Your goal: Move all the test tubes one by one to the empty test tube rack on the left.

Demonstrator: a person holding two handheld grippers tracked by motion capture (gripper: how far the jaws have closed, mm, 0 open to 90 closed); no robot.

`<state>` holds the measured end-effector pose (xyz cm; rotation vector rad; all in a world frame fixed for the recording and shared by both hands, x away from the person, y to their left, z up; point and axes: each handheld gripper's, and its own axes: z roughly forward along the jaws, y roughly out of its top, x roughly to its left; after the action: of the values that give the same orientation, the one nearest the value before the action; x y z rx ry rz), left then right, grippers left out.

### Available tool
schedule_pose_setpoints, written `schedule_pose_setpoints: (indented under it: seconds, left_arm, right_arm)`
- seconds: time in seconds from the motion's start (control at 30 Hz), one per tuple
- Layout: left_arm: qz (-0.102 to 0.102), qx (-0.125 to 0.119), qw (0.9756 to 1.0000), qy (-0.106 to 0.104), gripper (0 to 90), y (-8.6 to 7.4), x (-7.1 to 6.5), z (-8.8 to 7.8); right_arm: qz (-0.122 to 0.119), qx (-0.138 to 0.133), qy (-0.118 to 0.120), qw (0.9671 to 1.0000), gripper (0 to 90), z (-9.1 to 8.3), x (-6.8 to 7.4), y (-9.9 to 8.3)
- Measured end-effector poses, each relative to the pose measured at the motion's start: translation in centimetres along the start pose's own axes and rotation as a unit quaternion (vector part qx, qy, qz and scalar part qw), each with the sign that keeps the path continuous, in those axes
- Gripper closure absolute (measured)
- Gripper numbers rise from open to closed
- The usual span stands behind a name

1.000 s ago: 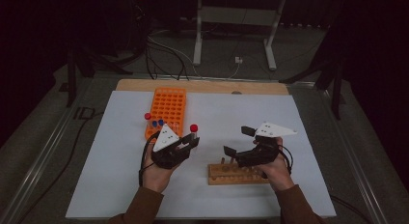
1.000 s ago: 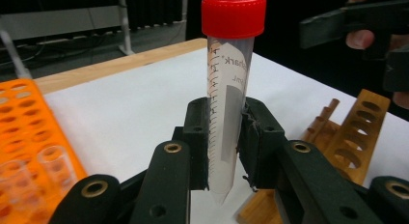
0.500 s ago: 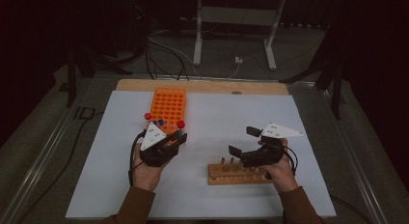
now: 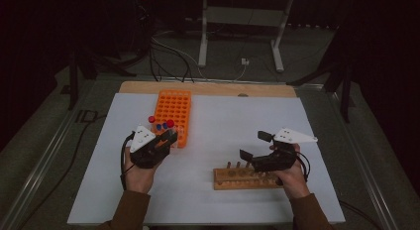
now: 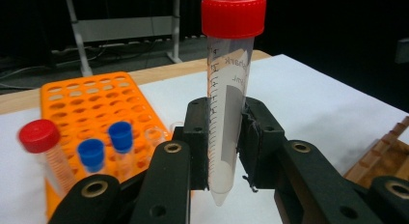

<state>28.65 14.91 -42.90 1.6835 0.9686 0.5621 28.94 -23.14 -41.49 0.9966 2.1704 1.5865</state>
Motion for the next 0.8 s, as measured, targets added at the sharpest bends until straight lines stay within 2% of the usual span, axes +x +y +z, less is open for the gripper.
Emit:
schedule_pose_setpoints:
  seconds: [0.17,0.53,0.8]
  left_arm:
    - [-0.002,-0.002,0.9999,0.013,75.1,-0.2,0.6,-0.2]
    - [-0.008,-0.007,0.9991,0.040,75.1,-0.6,1.9,-0.8]
    - [-0.005,-0.008,0.9972,0.074,75.1,-0.8,2.9,-0.9]
  right_arm:
    - [-0.001,0.005,-0.013,0.9999,0.3,-0.1,-0.3,-0.5]
    - [0.006,0.002,-0.020,0.9998,0.3,-0.7,-0.9,-0.8]
    - [0.013,0.003,-0.024,0.9996,0.3,-0.9,-1.3,-1.3]
